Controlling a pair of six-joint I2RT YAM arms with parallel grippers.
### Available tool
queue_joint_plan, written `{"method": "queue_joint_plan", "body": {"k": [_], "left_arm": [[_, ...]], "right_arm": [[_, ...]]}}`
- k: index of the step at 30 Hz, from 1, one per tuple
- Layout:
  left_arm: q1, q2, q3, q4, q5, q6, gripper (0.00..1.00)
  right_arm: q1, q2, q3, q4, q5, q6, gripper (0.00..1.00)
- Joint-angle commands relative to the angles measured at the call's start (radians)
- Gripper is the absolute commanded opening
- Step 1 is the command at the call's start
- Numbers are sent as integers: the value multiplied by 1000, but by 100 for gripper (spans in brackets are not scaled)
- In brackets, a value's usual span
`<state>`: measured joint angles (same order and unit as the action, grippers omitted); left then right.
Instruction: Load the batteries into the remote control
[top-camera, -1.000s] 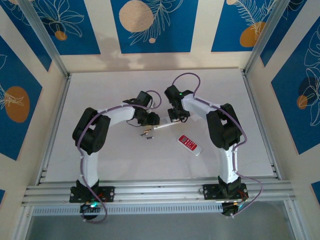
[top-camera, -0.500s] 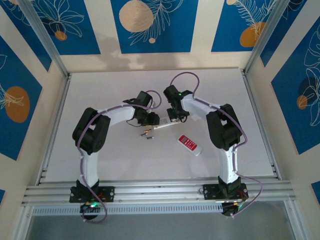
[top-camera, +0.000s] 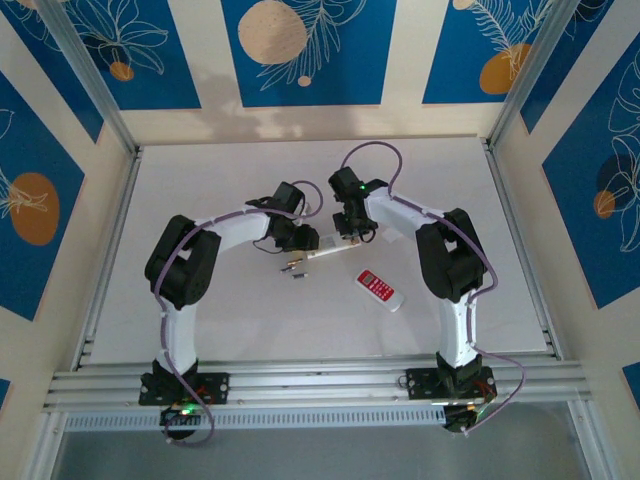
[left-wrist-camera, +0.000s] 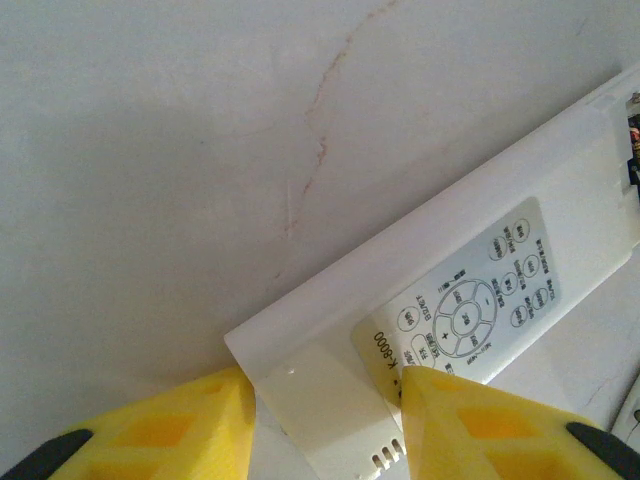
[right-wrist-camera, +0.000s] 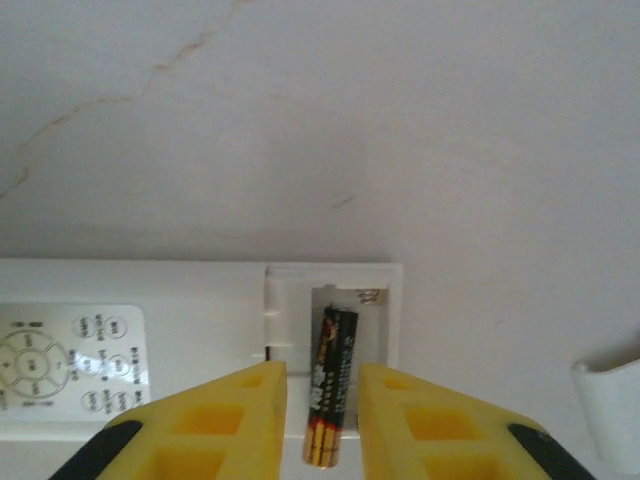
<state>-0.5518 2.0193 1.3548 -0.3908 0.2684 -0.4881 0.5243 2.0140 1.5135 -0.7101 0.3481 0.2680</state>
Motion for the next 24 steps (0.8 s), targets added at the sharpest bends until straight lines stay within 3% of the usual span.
{"method": "queue_joint_plan", "body": {"k": [1, 10, 24], "left_arm": [[6, 46, 7, -48, -47, 25, 42], [7, 38, -2, -48, -51, 25, 42], [6, 41, 4, -54, -52, 26, 42]], "right_arm": [[-15, -22, -4, -52, -85, 35, 28], [-18, 32, 6, -75, -43, 37, 27], [-17, 40, 4, -81, -41, 41, 15]]}}
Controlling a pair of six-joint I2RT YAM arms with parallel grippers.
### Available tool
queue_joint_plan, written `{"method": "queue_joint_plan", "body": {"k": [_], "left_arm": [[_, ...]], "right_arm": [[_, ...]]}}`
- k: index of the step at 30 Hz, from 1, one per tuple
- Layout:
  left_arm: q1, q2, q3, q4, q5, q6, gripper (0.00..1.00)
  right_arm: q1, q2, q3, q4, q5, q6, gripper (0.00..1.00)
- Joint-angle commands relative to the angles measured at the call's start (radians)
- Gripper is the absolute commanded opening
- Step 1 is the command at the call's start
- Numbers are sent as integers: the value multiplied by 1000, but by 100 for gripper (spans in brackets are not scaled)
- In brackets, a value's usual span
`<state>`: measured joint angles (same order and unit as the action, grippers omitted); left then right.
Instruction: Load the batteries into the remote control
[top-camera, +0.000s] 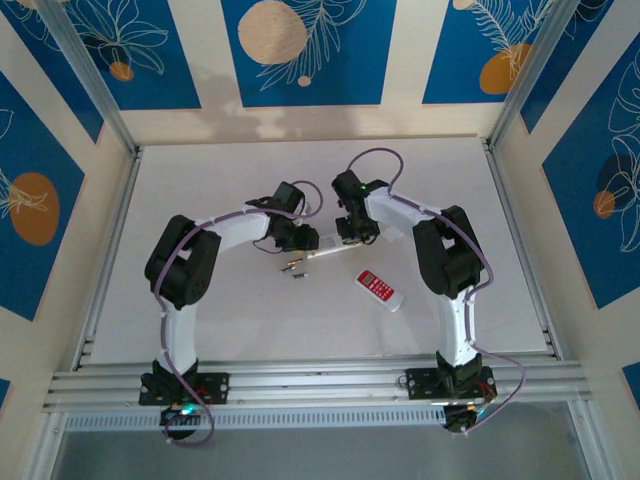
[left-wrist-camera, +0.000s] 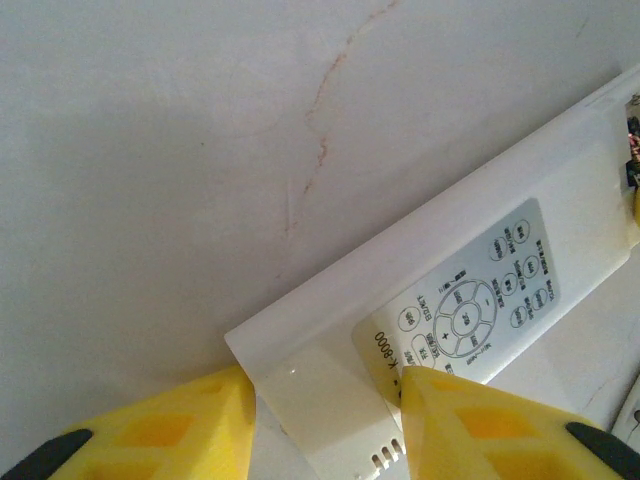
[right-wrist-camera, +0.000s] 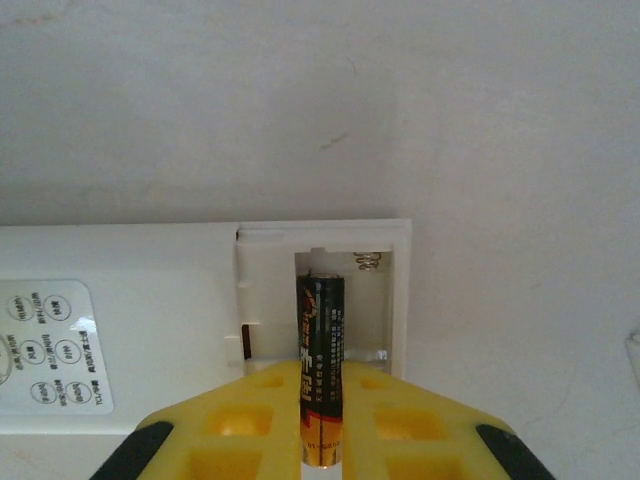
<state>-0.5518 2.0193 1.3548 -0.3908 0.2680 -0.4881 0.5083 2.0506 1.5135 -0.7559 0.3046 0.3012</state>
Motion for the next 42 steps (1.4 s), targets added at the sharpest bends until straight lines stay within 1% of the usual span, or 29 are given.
{"method": "queue_joint_plan", "body": {"k": [1, 6, 10, 16, 25, 37, 42], "left_arm": [[7, 43, 4, -52, -50, 26, 42], [7, 42, 6, -54, -54, 29, 42], [6, 47, 7, -55, -55, 30, 42], [6, 50, 9, -55, -54, 31, 42], [6, 47, 7, -52, -50, 28, 42], [6, 47, 7, -49, -48, 25, 42], [6, 48, 6, -54, -50, 29, 42]], "right_arm": [[0, -6, 3, -29, 13, 0, 15], [-8, -29, 3, -21, 66, -42, 13], [-11, -16, 3, -25, 73, -53, 12], [-10, -14, -9, -19, 77, -51, 12], [-14, -62, -14, -5, 46, -49, 10], [-20, -12, -22, 22, 35, -49, 10], [-22, 16, -24, 47, 52, -61, 10]]}}
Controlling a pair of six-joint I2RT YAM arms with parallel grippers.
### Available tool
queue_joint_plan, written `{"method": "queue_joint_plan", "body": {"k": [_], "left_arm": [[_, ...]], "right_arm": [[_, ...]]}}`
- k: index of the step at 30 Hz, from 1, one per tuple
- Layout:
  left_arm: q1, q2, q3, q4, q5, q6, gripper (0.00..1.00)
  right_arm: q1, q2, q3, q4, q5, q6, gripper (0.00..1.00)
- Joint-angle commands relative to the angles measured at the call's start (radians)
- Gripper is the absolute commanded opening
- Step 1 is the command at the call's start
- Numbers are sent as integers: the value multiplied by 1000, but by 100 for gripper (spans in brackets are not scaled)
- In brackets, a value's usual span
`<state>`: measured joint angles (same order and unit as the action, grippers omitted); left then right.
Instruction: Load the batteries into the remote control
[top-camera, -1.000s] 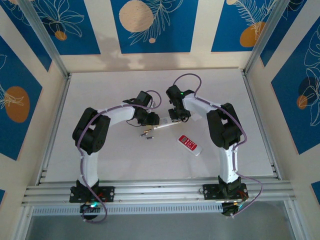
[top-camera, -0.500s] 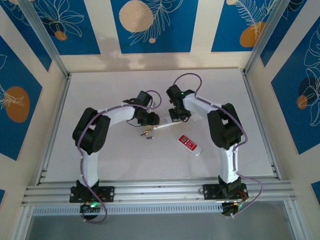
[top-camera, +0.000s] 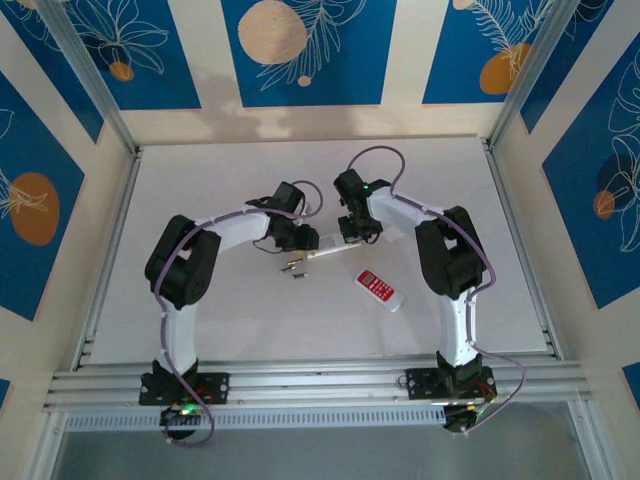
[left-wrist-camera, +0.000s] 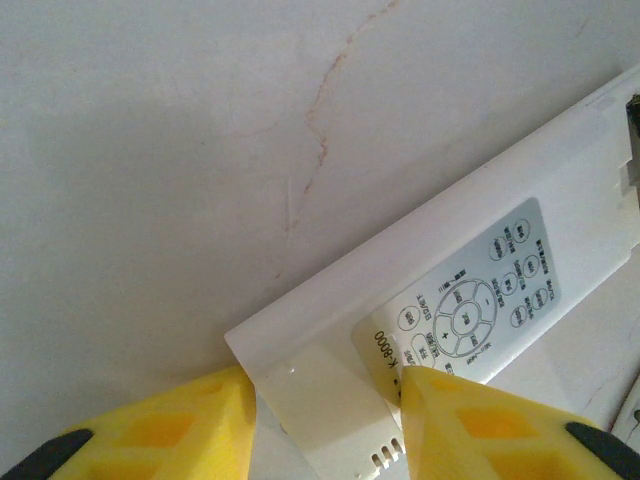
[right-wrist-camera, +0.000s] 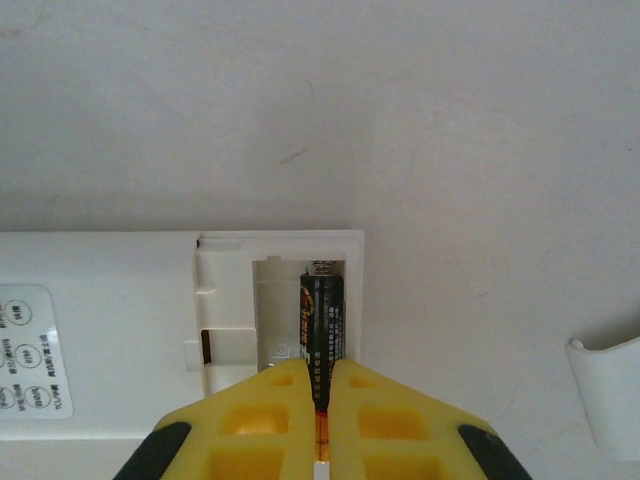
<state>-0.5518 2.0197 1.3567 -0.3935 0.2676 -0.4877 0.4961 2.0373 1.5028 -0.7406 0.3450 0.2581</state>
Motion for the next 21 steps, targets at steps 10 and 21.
{"method": "queue_joint_plan", "body": {"k": [10, 21], "left_arm": [[7, 47, 2, -49, -50, 28, 42], [10, 46, -12, -52, -54, 43, 42]], "right_arm": [[-9, 42, -32, 153, 55, -92, 9], [34, -29, -315, 487, 153, -41, 10]]}}
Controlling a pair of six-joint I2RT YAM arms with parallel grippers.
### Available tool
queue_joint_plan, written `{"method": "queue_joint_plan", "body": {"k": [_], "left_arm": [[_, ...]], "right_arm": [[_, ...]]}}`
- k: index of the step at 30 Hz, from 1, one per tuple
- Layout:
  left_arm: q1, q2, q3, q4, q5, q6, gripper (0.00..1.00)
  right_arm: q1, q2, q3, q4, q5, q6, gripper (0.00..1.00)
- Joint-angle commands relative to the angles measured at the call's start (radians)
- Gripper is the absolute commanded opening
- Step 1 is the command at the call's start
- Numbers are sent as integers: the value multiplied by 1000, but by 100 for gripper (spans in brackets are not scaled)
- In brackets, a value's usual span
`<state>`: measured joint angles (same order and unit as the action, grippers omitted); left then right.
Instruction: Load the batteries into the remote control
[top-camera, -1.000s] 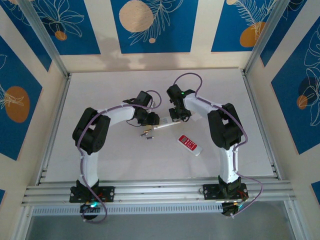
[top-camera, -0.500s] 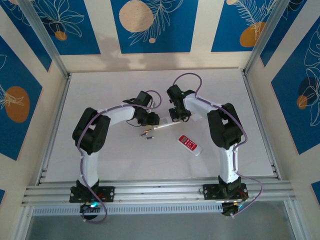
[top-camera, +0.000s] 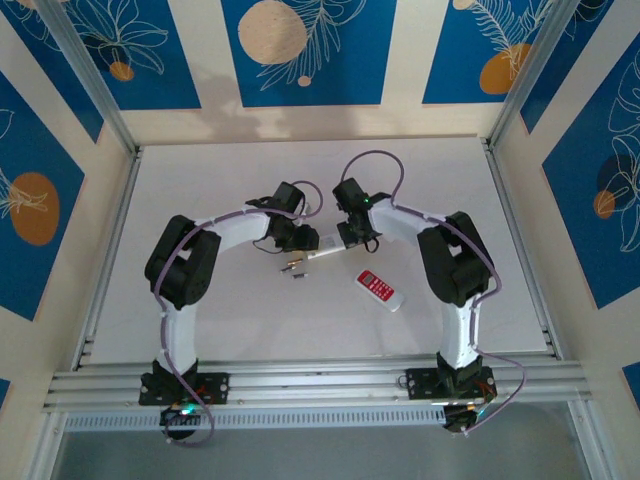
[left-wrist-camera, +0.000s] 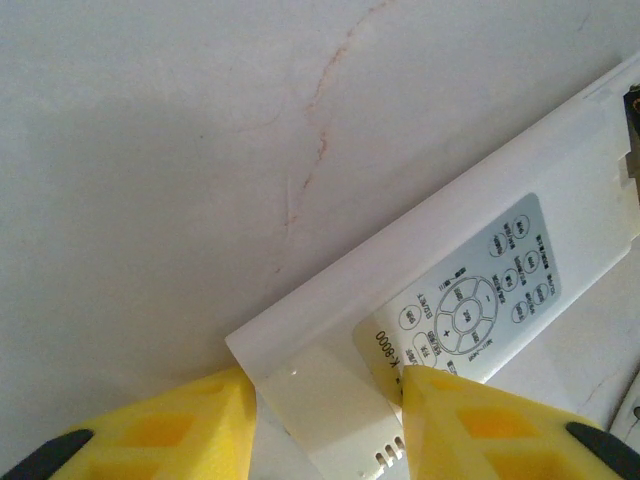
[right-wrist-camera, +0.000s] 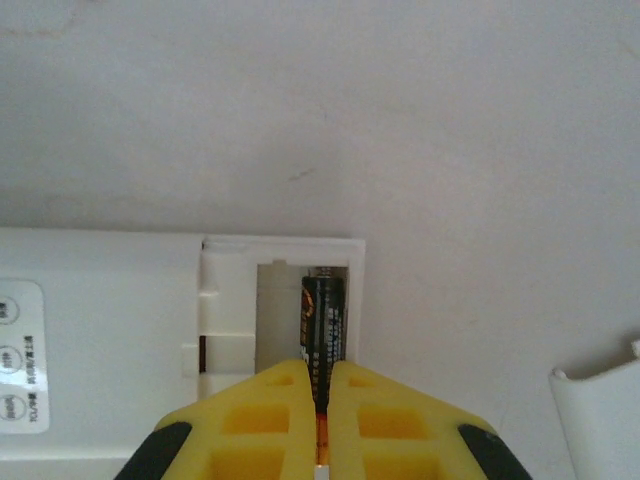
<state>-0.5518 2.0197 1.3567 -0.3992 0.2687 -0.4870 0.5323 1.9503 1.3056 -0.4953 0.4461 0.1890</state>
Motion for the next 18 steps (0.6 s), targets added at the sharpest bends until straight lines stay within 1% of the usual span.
{"method": "queue_joint_plan", "body": {"k": [1, 3, 8, 10, 12, 14, 18], "left_arm": [[15, 45, -11, -51, -57, 49, 42], [26, 42, -8, -62, -65, 61, 42], [56, 23, -7, -77, -72, 80, 42], [61, 19, -9, -79, -74, 83, 42], [64, 18, -13, -78, -73, 82, 42], [64, 21, -11, -76, -69, 79, 42], [64, 20, -13, -77, -70, 77, 42]], "right_arm": [[-4, 47, -161, 297, 57, 34, 9], [-5, 32, -219, 387, 46, 38, 9], [0, 47, -309, 513, 48, 54, 9], [3, 36, -345, 566, 58, 54, 7], [-2, 26, -354, 588, 45, 49, 11], [-11, 37, -326, 539, 36, 59, 14], [-4, 31, -317, 513, 34, 52, 23]]}}
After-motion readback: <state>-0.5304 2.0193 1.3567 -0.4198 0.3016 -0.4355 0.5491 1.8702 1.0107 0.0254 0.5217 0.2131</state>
